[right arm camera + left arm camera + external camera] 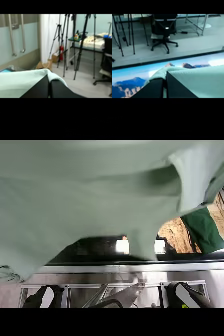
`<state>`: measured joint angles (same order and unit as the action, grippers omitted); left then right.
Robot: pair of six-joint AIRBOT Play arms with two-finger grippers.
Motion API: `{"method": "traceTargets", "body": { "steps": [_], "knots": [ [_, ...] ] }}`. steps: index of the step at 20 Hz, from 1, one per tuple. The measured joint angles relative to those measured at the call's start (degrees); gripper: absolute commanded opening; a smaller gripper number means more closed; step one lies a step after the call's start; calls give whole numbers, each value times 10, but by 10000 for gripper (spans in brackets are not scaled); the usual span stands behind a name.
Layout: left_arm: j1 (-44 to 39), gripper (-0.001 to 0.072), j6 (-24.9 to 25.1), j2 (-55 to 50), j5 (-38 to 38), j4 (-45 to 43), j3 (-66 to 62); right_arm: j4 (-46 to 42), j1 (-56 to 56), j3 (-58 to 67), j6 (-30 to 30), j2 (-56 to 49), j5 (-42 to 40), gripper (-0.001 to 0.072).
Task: Fold the shirts.
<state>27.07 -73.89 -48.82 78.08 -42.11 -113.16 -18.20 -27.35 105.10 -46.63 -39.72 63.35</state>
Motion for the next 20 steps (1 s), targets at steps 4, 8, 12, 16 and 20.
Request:
{"method": "traceTargets", "body": {
  "steps": [4,8,12,16,20],
  "knots": [
    [-84,14,21,-75,-12,-3,83,29,30,1,7,-111,37,19],
    [-176,14,56,-224,-75,-29,181,-35,123,-3,9,-285,22,20],
    [-212,15,68,-432,-111,-50,190,-111,188,-3,-7,-465,-55,20],
    [-221,669,64,-613,-96,-56,104,-136,209,-4,-31,-571,-119,363],
    [-210,688,47,-690,-66,-57,6,-146,196,-3,-46,-580,-116,360]
  ]
}}
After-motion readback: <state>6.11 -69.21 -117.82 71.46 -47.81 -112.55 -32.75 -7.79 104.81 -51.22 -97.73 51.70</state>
